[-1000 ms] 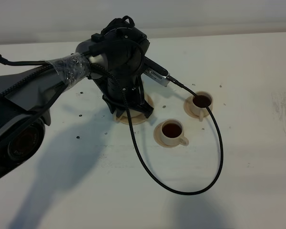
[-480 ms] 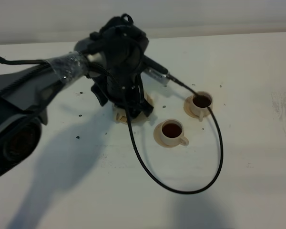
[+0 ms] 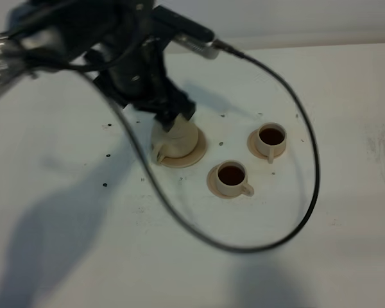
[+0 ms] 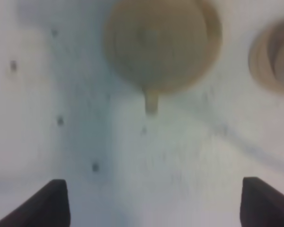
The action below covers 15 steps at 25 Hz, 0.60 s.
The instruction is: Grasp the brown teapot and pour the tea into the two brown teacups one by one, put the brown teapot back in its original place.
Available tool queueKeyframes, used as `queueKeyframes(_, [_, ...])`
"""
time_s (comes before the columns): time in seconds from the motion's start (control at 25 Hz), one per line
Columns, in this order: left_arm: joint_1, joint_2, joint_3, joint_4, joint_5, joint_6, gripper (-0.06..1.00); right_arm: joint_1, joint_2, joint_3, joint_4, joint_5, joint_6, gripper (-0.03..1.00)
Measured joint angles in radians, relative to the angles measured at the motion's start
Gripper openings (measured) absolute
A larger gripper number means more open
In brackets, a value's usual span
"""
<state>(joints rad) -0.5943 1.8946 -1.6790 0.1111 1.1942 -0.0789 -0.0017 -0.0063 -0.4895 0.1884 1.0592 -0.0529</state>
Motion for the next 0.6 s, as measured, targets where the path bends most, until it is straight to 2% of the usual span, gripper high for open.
queueKeyframes(0.32, [0.000, -0.355, 0.456, -0.001, -0.001, -0.003, 0.72, 0.000, 0.000, 0.000, 0.000, 0.000, 0.000, 0.23])
queueKeyframes(0.6, [0.000, -0.663, 0.702, -0.001, -0.001, -0.004, 0.72, 0.000, 0.000, 0.000, 0.000, 0.000, 0.000, 0.23])
